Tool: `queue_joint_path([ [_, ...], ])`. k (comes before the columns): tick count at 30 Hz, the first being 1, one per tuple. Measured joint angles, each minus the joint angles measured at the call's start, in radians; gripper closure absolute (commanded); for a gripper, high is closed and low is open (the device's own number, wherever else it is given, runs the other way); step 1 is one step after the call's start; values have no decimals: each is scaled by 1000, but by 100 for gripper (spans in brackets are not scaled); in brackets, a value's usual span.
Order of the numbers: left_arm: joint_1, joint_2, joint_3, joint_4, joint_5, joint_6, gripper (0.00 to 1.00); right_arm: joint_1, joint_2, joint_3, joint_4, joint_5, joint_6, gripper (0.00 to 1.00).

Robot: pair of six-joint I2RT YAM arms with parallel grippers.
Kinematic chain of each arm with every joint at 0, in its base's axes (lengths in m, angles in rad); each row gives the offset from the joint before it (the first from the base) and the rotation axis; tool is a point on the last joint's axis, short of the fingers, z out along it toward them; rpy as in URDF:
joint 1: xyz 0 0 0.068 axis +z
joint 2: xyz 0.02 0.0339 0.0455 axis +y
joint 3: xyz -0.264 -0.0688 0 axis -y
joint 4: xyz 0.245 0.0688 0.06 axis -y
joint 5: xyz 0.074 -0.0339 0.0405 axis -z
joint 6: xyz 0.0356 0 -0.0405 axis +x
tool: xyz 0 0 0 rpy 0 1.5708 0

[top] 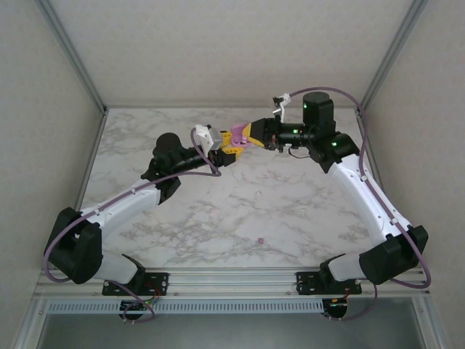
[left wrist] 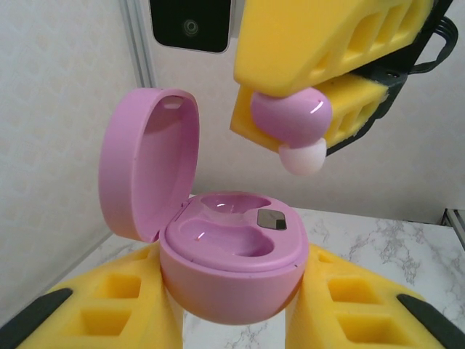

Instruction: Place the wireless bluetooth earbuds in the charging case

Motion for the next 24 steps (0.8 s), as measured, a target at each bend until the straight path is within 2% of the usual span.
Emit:
queue_joint_path([
  [24, 0, 3, 8, -2, -4, -3, 77, 45, 27, 1, 38, 89, 11, 80],
])
